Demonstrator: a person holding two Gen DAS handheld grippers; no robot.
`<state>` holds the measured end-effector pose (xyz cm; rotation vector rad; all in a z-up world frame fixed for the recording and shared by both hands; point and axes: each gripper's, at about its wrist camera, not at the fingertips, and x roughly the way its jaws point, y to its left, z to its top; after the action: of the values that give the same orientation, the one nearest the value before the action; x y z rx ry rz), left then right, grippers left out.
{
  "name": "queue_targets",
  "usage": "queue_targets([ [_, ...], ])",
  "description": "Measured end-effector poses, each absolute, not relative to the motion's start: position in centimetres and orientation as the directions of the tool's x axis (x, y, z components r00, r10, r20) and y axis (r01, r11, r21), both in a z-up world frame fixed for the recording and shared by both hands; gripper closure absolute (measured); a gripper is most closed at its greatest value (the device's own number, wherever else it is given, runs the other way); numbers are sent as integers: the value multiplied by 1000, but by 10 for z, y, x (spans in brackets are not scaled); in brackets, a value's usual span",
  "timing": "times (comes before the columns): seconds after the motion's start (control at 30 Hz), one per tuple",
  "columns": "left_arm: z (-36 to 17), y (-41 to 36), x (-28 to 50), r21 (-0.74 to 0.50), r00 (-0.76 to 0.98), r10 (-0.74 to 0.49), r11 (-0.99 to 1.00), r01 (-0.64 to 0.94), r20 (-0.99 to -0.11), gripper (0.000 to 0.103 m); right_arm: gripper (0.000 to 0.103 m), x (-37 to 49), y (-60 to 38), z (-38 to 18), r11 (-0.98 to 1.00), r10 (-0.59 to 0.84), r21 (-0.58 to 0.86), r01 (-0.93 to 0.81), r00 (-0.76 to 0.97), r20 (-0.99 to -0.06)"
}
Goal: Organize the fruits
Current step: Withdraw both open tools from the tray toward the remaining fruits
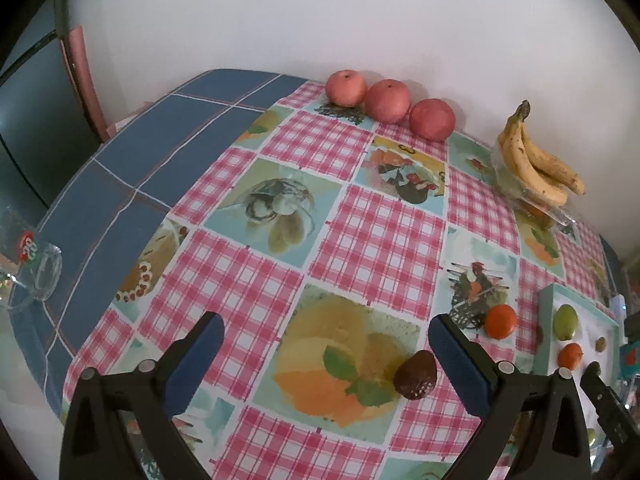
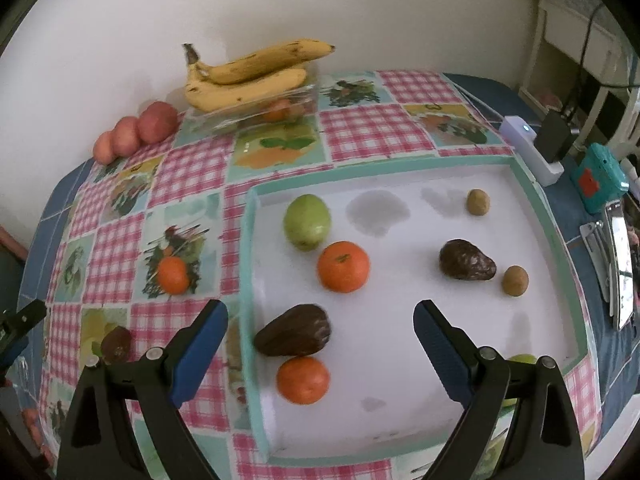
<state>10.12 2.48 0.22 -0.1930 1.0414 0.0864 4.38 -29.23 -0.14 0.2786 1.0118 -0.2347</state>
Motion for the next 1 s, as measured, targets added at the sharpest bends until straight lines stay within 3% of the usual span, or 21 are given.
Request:
queue_targets([
  [0.8, -6, 33, 103, -127, 468, -9, 967, -221, -884, 0, 9, 71, -229, -7, 969, 5, 126, 215, 487, -873],
  [1.0, -11, 15, 108, -43, 451, 46, 982, -185, -891, 0, 9, 83, -239, -17, 961, -9, 118, 249, 457, -890],
])
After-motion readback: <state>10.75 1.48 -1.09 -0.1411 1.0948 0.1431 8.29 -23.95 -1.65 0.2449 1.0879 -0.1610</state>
